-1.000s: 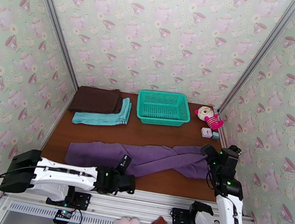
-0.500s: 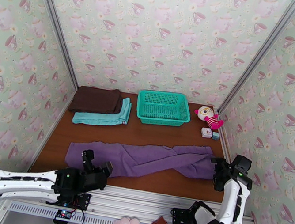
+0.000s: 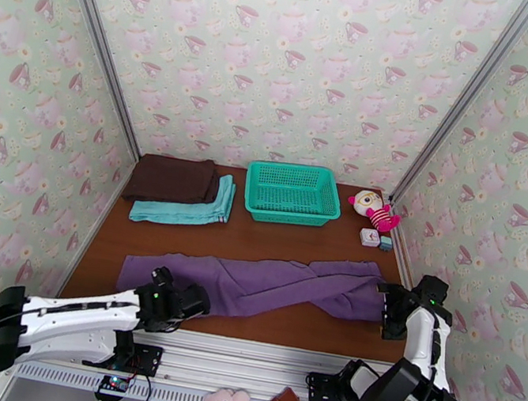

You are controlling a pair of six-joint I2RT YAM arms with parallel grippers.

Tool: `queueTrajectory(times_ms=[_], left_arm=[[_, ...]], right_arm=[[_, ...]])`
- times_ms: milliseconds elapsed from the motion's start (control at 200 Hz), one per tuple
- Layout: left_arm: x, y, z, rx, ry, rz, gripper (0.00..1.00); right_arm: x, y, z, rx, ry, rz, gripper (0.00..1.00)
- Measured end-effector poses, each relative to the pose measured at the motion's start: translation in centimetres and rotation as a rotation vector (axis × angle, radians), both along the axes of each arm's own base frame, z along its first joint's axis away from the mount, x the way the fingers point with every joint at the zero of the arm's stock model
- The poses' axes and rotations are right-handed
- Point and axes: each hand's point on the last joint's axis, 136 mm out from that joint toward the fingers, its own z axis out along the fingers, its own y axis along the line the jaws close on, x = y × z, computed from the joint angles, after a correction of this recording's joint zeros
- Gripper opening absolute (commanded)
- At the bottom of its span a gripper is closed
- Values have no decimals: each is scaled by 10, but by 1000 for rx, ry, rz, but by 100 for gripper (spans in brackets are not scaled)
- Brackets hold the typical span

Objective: Fold and stack the trousers

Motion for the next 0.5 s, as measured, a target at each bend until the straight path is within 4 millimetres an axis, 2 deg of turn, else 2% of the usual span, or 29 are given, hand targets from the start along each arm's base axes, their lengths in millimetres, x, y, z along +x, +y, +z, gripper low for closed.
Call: queueTrajectory(times_ms=[200,285,346,421,501], left_arm=[[-2,-5,-18,69,73,4,78],[0,-6,-20,84,84,23,67],[1,-3,-21,92,90,41,55],[3,2,-23,99,94,71,47],[7,8,-24,93,94,115,27]], right_arm=[[7,-13,-20,45,37,-32,92],[10,-14,-25,69,35,-37,93],[12,-15,-24,66,23,-36,94],[13,-17,-20,54,9,-35,95],[14,-17,-16,43,-5,-35,95]])
